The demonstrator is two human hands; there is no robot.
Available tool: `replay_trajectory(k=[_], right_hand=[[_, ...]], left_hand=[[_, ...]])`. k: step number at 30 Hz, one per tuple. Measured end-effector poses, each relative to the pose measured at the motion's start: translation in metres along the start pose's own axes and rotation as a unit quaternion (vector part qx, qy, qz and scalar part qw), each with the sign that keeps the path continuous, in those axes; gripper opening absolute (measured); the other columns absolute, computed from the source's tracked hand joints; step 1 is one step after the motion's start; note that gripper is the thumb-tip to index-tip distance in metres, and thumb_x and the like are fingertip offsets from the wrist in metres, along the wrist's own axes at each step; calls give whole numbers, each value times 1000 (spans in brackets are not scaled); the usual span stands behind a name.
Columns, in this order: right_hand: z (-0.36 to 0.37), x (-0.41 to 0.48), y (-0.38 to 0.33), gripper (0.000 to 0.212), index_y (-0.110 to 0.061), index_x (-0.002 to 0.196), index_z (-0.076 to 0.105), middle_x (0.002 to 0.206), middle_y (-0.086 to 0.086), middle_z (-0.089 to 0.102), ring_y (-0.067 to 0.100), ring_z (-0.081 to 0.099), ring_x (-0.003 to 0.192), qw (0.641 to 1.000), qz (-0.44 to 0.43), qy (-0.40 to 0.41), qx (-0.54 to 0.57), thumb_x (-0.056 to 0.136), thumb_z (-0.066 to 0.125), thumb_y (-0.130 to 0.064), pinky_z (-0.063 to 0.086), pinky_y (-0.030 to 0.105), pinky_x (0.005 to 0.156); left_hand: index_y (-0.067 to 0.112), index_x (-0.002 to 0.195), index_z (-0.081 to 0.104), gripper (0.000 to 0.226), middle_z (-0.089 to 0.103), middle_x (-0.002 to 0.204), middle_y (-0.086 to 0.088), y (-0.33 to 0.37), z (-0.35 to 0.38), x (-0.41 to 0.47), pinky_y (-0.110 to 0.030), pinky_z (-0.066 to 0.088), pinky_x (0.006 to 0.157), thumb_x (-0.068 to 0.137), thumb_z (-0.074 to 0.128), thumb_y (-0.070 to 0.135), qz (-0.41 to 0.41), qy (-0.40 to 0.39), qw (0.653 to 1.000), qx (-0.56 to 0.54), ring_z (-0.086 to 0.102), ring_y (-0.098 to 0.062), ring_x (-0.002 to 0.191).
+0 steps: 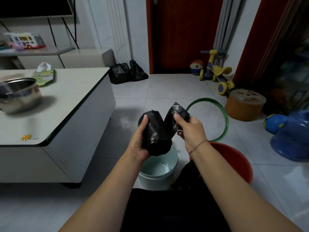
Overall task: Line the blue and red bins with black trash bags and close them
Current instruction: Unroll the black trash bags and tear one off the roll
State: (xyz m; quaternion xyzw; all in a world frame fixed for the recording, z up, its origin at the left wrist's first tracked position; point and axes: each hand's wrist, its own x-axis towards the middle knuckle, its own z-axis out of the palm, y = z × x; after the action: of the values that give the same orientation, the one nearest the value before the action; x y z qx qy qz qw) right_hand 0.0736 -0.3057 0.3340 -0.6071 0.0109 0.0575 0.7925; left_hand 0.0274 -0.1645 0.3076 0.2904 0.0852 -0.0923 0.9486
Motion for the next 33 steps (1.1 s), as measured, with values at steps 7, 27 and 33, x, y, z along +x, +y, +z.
replay_trajectory(k=[7, 27, 33], right_hand=[[-9, -1, -5, 40, -14, 93, 62, 75, -6, 74, 12, 70, 79, 994, 40, -56, 85, 67, 75, -42, 55, 25, 69], [-5, -9, 13, 13, -15, 81, 67, 77, 4, 72, 20, 69, 74, 996, 10, 4, -85, 74, 77, -20, 55, 26, 60], [-17, -7, -6, 19, -20, 73, 55, 72, -6, 59, -1, 61, 56, 987, -84, 137, 2, 80, 72, -26, 42, 6, 40]], left_hand=[[10, 113, 64, 57, 66, 114, -19, 3, -7, 2, -50, 51, 90, 70, 71, 46, 11, 40, 999, 13, 65, -35, 101], [3, 118, 65, 61, 61, 126, -23, 1, 1, 2, -53, 44, 100, 74, 72, 46, -5, -2, 1000, 14, 61, -38, 113], [7, 109, 67, 58, 68, 110, -21, 0, 4, 1, -52, 52, 90, 65, 78, 43, -27, 40, 999, 15, 68, -38, 97]])
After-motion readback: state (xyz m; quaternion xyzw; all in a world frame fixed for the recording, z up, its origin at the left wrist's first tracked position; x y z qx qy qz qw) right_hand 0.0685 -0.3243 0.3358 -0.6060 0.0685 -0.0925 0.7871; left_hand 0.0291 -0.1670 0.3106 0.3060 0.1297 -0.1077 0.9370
